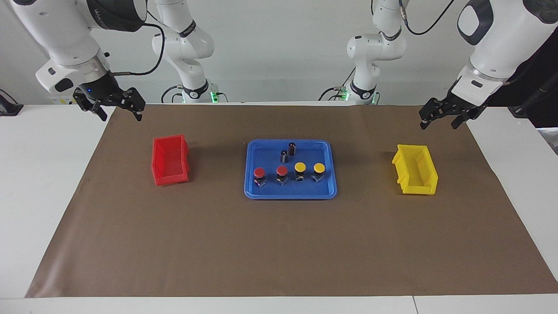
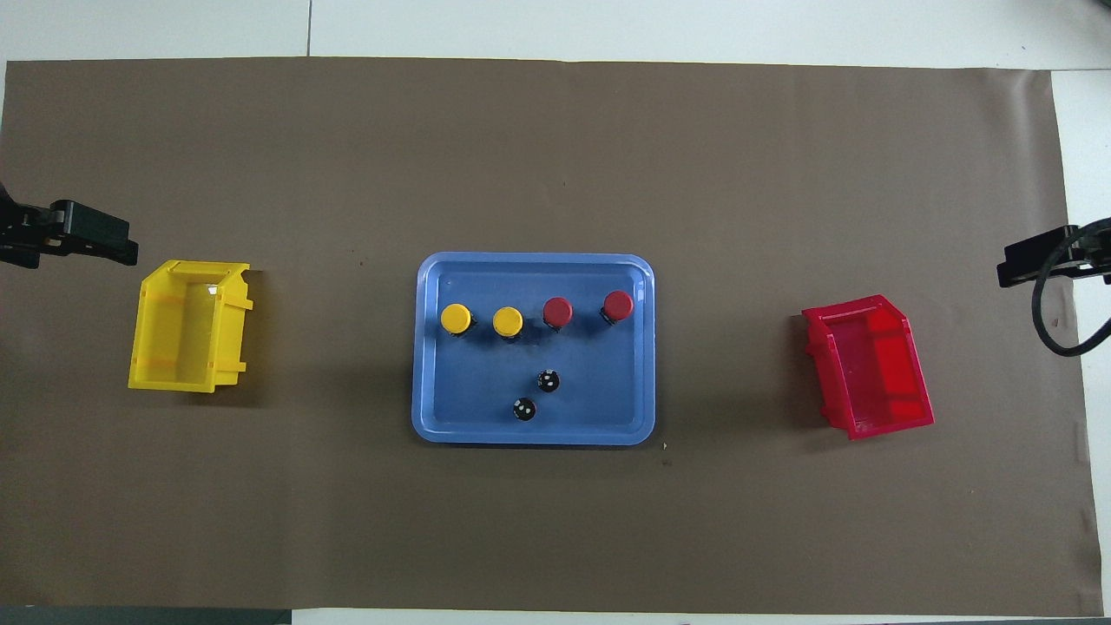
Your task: Sort red and yellow buttons by color
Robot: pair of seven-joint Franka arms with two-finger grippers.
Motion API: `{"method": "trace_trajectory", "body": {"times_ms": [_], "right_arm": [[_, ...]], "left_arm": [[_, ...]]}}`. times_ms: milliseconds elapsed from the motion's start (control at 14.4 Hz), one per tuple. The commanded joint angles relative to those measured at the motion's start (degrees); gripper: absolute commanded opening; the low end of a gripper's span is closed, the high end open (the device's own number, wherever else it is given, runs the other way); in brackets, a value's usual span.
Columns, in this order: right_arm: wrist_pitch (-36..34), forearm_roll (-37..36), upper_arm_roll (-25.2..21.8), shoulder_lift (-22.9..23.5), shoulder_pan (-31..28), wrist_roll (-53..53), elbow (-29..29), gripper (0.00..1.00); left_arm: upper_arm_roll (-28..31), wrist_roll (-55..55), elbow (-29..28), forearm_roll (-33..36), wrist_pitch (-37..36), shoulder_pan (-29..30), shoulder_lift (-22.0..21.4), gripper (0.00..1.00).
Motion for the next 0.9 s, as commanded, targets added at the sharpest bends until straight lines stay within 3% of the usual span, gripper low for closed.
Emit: {"method": "trace_trajectory", "body": {"times_ms": [0, 832], "right_arm": [[1.1, 0.8, 0.0, -0.9, -0.3, -0.4, -1.1, 1.0], [0.5, 0.7, 0.0, -1.0, -0.3, -0.7, -1.2, 1.0]], "left_arm": [[0.3, 1.0, -1.9, 1.0, -0.1, 0.0, -1.9, 1.0], [0.3, 1.6, -2.0, 1.1, 0.3, 2.4, -1.9, 1.0]]}}
